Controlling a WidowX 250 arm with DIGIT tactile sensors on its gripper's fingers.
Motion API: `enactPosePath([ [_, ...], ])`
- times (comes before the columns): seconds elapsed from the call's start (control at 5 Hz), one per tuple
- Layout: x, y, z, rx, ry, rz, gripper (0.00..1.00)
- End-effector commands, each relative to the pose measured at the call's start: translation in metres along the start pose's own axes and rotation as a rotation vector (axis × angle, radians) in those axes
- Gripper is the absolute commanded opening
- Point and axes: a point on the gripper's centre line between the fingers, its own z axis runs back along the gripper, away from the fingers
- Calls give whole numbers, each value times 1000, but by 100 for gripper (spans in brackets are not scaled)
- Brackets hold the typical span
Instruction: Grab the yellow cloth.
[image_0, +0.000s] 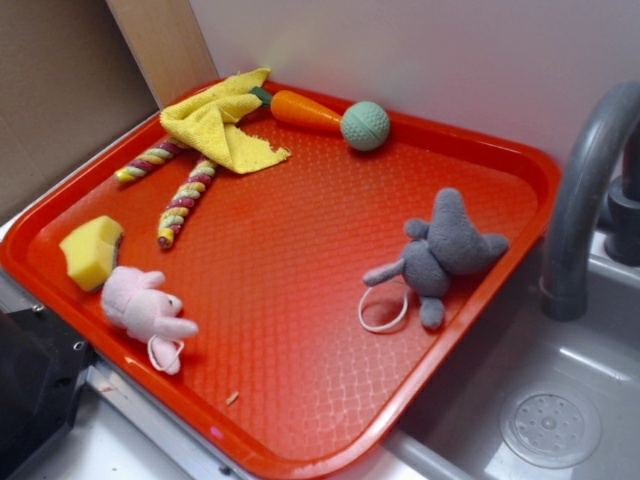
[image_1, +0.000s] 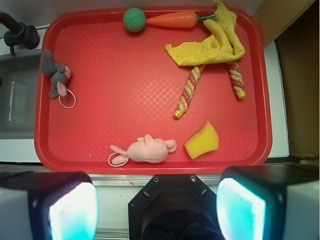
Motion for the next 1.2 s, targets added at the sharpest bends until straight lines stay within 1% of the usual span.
enactPosePath([
  [0.0, 0, 0, 0, 0, 0, 0, 100],
  [0.2, 46, 20, -32, 43, -17, 45, 100],
  [0.4, 94, 35, -48, 101, -78, 57, 100],
  [0.6, 120, 76, -78, 148, -125, 77, 100],
  [0.8, 137, 97, -110, 147, -165, 8, 100],
  [1.0, 146, 104, -134, 131, -178, -71, 100],
])
